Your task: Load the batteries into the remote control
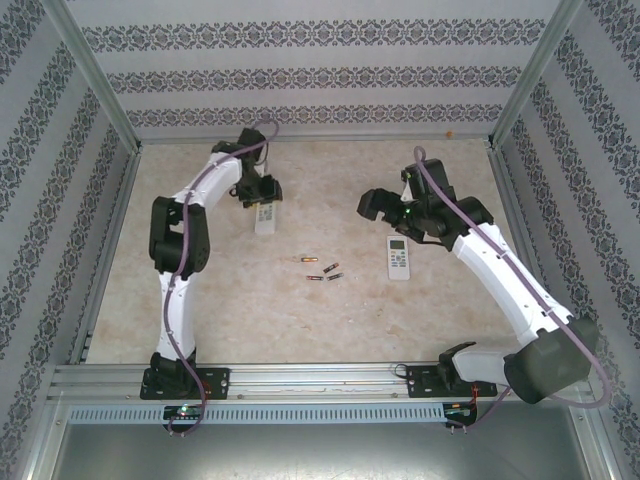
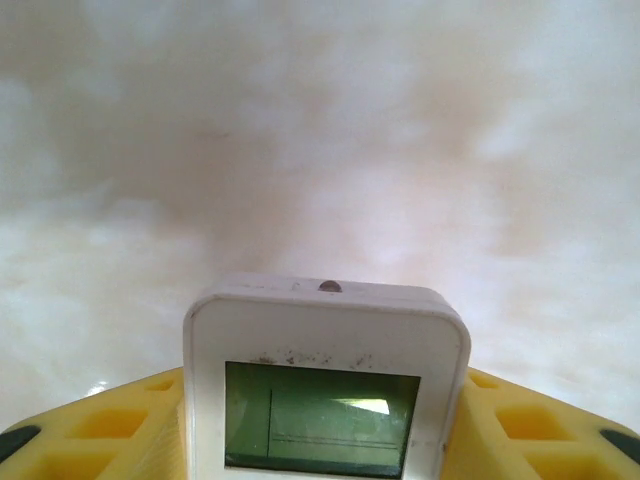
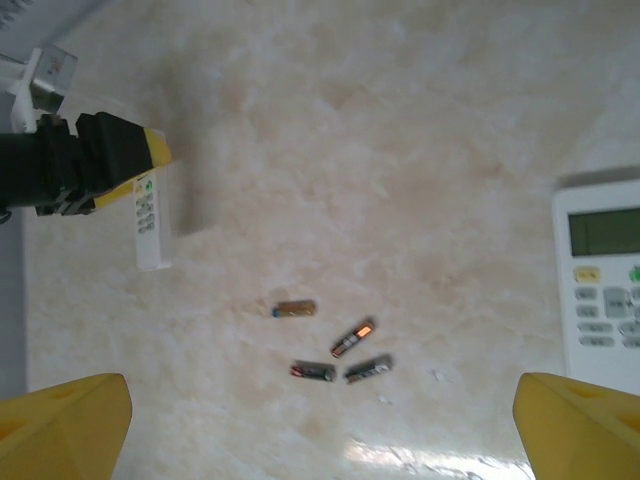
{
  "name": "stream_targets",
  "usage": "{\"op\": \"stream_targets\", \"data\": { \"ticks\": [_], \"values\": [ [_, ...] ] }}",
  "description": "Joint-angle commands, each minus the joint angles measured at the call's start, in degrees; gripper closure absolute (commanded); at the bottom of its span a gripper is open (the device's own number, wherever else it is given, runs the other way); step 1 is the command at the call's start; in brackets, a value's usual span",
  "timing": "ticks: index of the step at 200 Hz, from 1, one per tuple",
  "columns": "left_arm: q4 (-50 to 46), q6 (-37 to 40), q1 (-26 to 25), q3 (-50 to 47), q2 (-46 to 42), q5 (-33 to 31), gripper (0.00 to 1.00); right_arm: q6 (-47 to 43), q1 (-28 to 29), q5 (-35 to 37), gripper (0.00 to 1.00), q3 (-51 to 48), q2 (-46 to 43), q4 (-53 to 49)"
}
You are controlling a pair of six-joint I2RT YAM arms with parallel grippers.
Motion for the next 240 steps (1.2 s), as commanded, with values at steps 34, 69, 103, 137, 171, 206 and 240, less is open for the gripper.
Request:
{"op": "stream_targets", "data": {
  "ticks": [34,69,103,137,171,206,240],
  "values": [
    [27.03,-20.2,0.28,0.97,-18.89,35.56,0.55,-1.22,-2.11,-17.42,0.02,6.65,0.52,12.19],
    [54.35,-40.33,-0.2,-1.74,-21.56,44.43,0.55,1.39,-3.0,-31.33,0.02,10.56,3.22,21.34],
    [73.05,-54.96,-1.76,0.23,-20.05,47.89,0.55,5.6,-1.88,-35.96,0.02,12.6,6.25,29.22],
    [73.47,-56.13,-3.13,2.63,-18.97,48.65,0.55,9.47,0.19,-38.17,0.02,16.24,9.22,36.7],
    [74.45,-57.02,-3.79,3.5,-18.29,49.49,0.55,12.87,1.69,-37.63,0.02,19.48,12.16,40.34],
    [73.61,-56.52,-3.86,3.31,-18.4,49.16,0.58,19.59,2.27,-35.67,0.06,18.77,13.84,50.31],
    [73.93,-56.71,-3.8,4.84,-18.04,49.17,0.59,20.28,3.37,-35.52,0.26,19.48,14.57,51.81]
  ]
}}
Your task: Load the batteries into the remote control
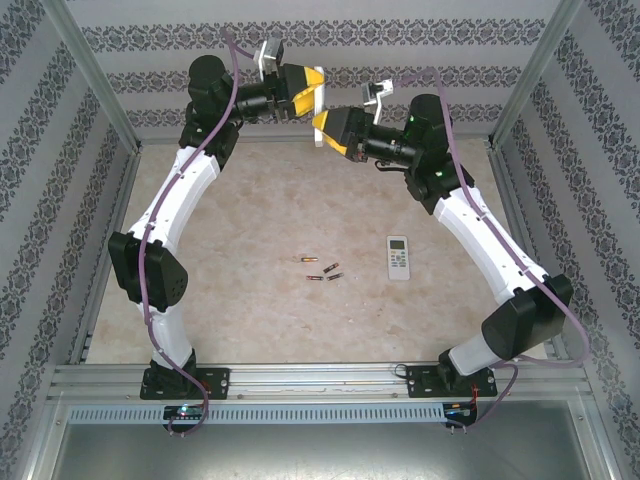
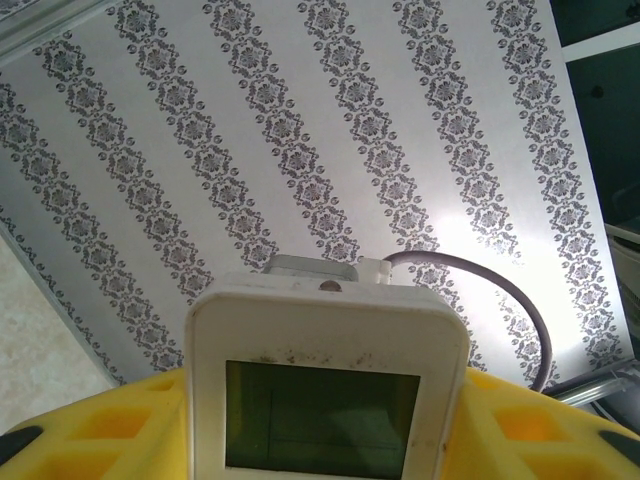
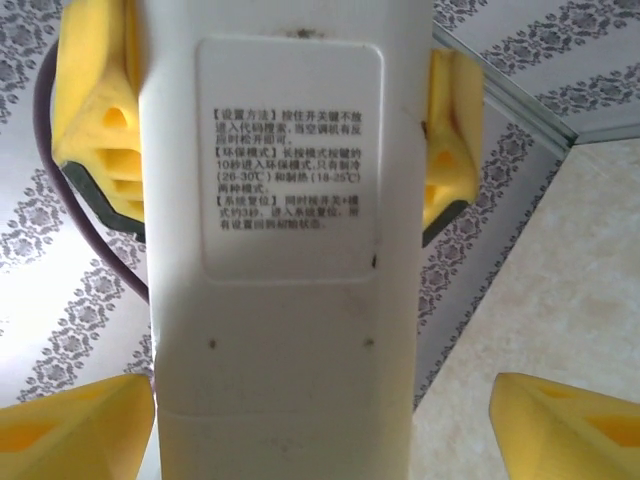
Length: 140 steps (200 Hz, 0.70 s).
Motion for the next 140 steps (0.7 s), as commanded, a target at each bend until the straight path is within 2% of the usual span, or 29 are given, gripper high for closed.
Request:
{"op": "stream_targets", "data": {
  "ticks": [1,24,39,53,68,75,87,98,108,122,140],
  "values": [
    [4.23,-0.85,-0.41,3.38,0.32,1.06,0.59,1.77,1.23,0.27,0.27,1.84,0.36,4.86],
    [1.44,1.22,-0.41,3.78,0.08,1.06,0.59,0.39,1.7,1.6,0.41,2.55,0.79,3.33],
    [-1.12,3.26,-0.42,3.78,-0.4,0.76,0.54,-1.71,1.59,2.66,0.5,3.22,1.0,0.38],
    [-6.87,7.94,-0.33,4.0,-1.43,-0.04,0.41,-5.88,1.34,4.27,0.55,4.01,0.9,-4.68],
    [-19.04,17.73,-0.18,5.01,-3.3,-2.55,0.19,-13.01,1.17,6.88,0.56,5.13,0.59,-12.18],
    [-26.64,23.7,-0.05,5.82,-4.24,-5.34,0.11,-17.78,1.09,9.17,0.56,5.6,0.25,-16.2],
    [-42.34,33.72,0.16,8.61,-5.43,-13.37,0.04,-25.65,1.12,15.06,0.58,5.66,-0.41,-23.11],
    [-55.25,40.16,0.17,11.94,-5.23,-22.27,0.03,-31.81,1.46,21.71,0.58,6.19,-0.86,-28.65],
    [-62.34,42.76,0.13,13.87,-4.5,-26.44,0.03,-37.14,2.0,26.6,0.58,7.47,-0.53,-33.23],
    [-64.98,43.91,-0.38,13.55,-3.98,-25.36,0.03,-43.32,3.35,32.05,0.57,10.83,1.03,-39.58],
    [-61.82,42.45,-1.97,10.7,-4.23,-20.53,0.03,-46.9,4.4,33.0,0.57,13.38,2.76,-43.17]
  ]
}}
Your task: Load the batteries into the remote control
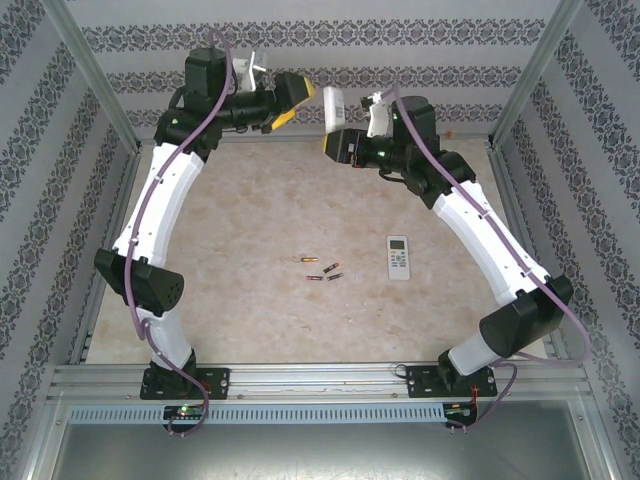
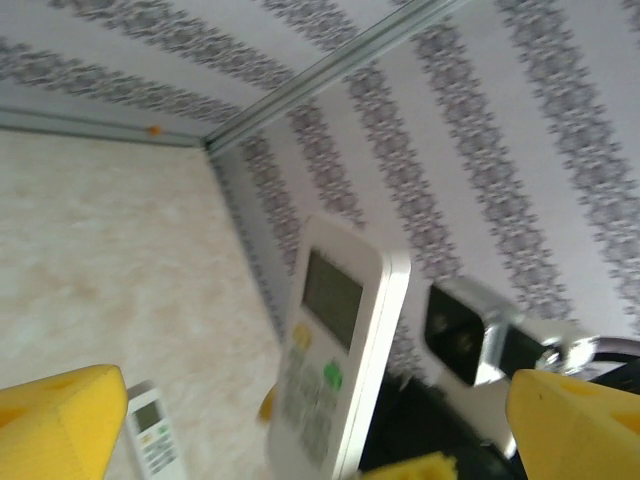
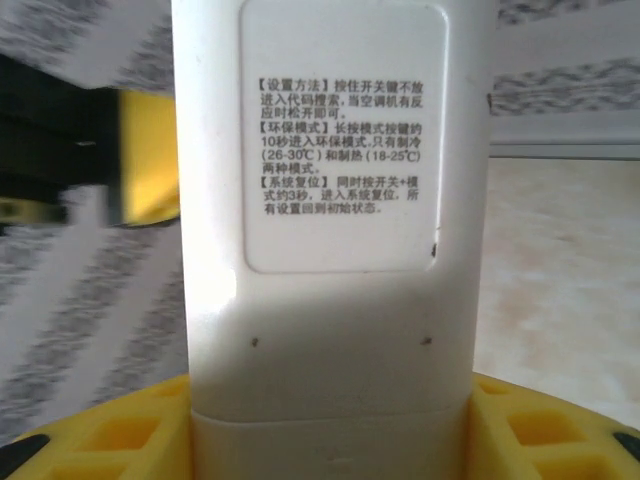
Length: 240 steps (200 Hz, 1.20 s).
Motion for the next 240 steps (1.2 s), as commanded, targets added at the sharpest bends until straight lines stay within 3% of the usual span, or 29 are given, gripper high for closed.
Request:
{"op": "stream_targets", "data": {
  "ticks": [1,22,57,84,109,122,136,152,172,209,240],
  "values": [
    [-9.14,6.6,-2.04,-1.46,-1.37,-0.11,0.03,-13.15,2.0,8.22,0.57,4.78,1.35,-9.86],
    [-2.61,1.4,-3.57,-5.14,-0.82,5.23,0.08,-14.23,3.22,7.17,0.57,4.81,1.88,-9.12],
    [13.57,-9.27,-5.52,-12.87,-2.03,7.31,0.44,-14.36,4.25,6.39,0.57,5.4,3.36,-10.28],
    [19.63,-14.1,-5.48,-16.1,-2.43,7.6,0.69,-14.44,4.52,5.91,0.57,4.95,3.21,-10.63],
    [20.47,-13.5,-5.34,-16.44,-3.11,7.1,0.74,-13.46,4.56,5.8,0.51,4.08,2.33,-11.29],
    [20.9,-12.39,-5.22,-16.66,-3.64,6.48,0.77,-10.17,4.12,4.73,0.36,3.93,1.14,-11.14],
    [21.28,-10.94,-4.71,-17.1,-4.33,5.55,0.78,-2.22,2.57,3.35,0.21,3.63,-0.97,-9.86],
    [23.88,-9.66,-4.01,-18.62,-5.35,5.17,0.79,12.02,-0.29,3.71,0.13,-0.75,-5.24,-5.2],
    [27.6,-8.86,-3.78,-19.85,-5.98,5.56,0.8,28.7,-2.47,2.96,0.12,-9.44,-10.42,3.15],
    [31.88,-9.22,-3.77,-20.21,-6.25,6.09,0.8,47.43,-2.87,2.09,0.18,-23.81,-15.44,24.24],
    [33.56,-10.54,-3.73,-20.22,-5.72,6.73,0.81,49.53,-2.23,-0.09,0.27,-20.86,-12.27,27.78]
  ]
}}
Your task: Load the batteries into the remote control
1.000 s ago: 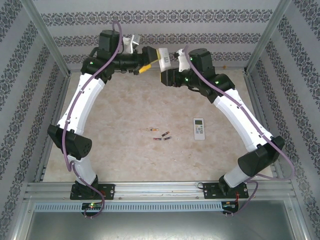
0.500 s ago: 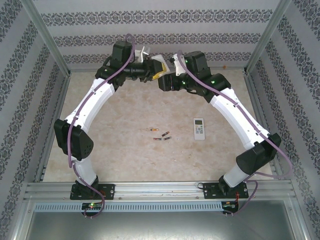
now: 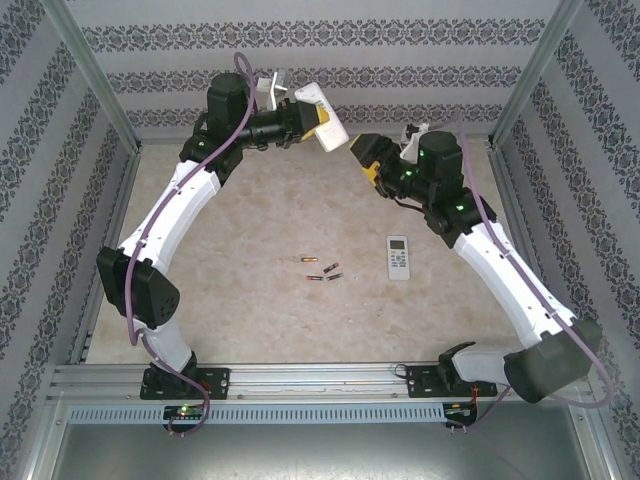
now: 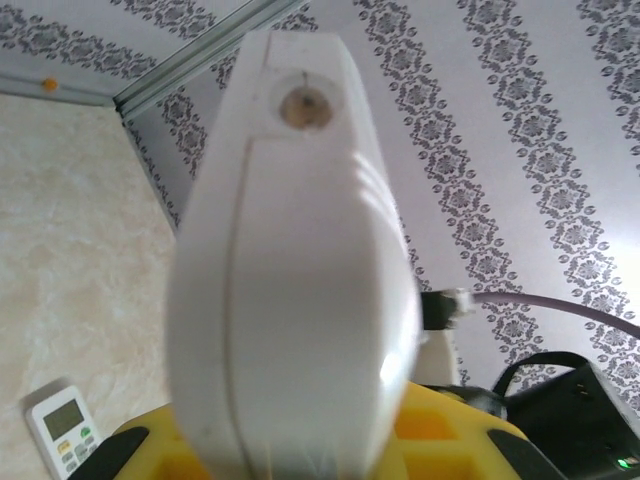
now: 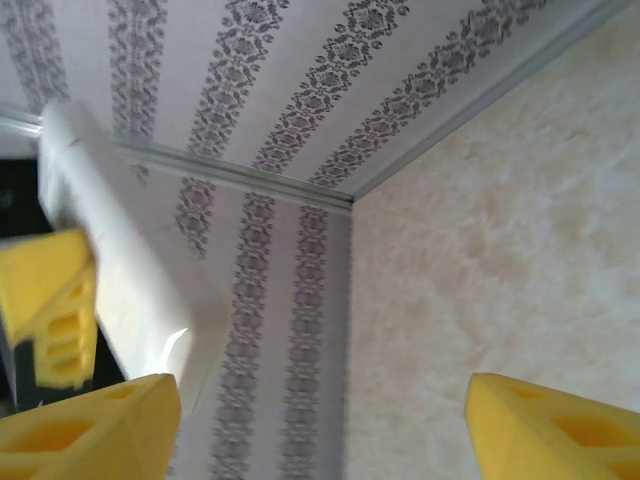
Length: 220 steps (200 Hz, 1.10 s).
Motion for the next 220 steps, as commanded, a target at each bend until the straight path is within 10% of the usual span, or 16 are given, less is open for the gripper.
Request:
{"op": "stream_targets", "data": {
  "ticks": [1,62,97,120,166,220],
  "values": [
    [5.64,-0.07,0.49,-0.28,-1.21,1.53,0.8,7.63,0.82,-2.67,0.27,2.22,2.33,9.99],
    [7.78,-1.63,0.45,-3.19,-2.87,1.26,0.81,10.55,2.82,-2.42,0.36,3.94,6.53,17.59],
    [9.12,-2.49,0.4,-4.94,-3.76,0.17,0.82,11.29,3.98,-3.11,0.21,3.99,7.95,22.33],
    [11.1,-4.31,0.49,-4.94,-3.68,-0.32,0.84,11.85,3.98,-2.94,0.54,3.1,8.58,22.01],
    [16.8,-10.73,0.56,-4.85,-3.06,-1.25,0.85,9.11,4.06,-1.06,0.84,0.2,7.05,19.19],
    [24.61,-17.65,1.32,-5.51,-2.35,-1.58,0.85,8.43,3.54,0.06,0.75,-3.97,3.88,17.31]
  ]
}}
